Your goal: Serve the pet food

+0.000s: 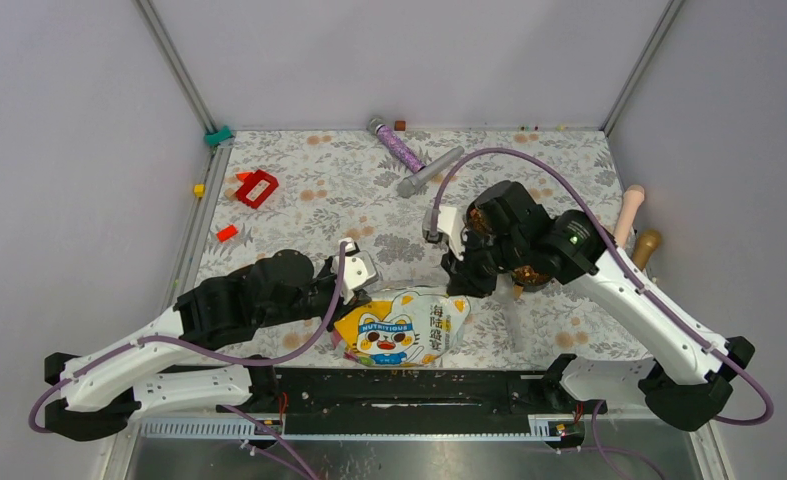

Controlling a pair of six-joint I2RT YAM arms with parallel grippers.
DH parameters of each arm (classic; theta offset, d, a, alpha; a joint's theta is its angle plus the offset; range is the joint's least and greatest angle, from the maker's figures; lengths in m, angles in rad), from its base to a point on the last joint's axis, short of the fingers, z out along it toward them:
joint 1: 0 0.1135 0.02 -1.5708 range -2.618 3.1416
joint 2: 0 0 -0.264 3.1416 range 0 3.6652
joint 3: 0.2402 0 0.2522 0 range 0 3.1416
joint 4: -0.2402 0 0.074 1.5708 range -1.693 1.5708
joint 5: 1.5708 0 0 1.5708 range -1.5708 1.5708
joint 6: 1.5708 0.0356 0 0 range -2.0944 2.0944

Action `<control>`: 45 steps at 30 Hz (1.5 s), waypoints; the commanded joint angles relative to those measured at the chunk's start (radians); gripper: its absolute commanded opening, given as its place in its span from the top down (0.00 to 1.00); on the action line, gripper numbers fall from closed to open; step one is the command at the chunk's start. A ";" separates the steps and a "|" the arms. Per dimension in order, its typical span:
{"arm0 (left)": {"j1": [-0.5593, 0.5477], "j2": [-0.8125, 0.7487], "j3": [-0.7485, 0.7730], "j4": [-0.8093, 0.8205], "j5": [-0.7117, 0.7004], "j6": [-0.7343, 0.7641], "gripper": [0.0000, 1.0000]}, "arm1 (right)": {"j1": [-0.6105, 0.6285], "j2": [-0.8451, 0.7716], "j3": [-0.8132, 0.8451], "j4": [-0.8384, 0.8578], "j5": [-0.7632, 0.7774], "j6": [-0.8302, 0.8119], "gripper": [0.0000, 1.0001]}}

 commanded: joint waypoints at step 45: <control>0.004 -0.024 0.054 0.045 0.061 -0.018 1.00 | -0.005 -0.218 -0.147 0.002 0.110 -0.103 1.00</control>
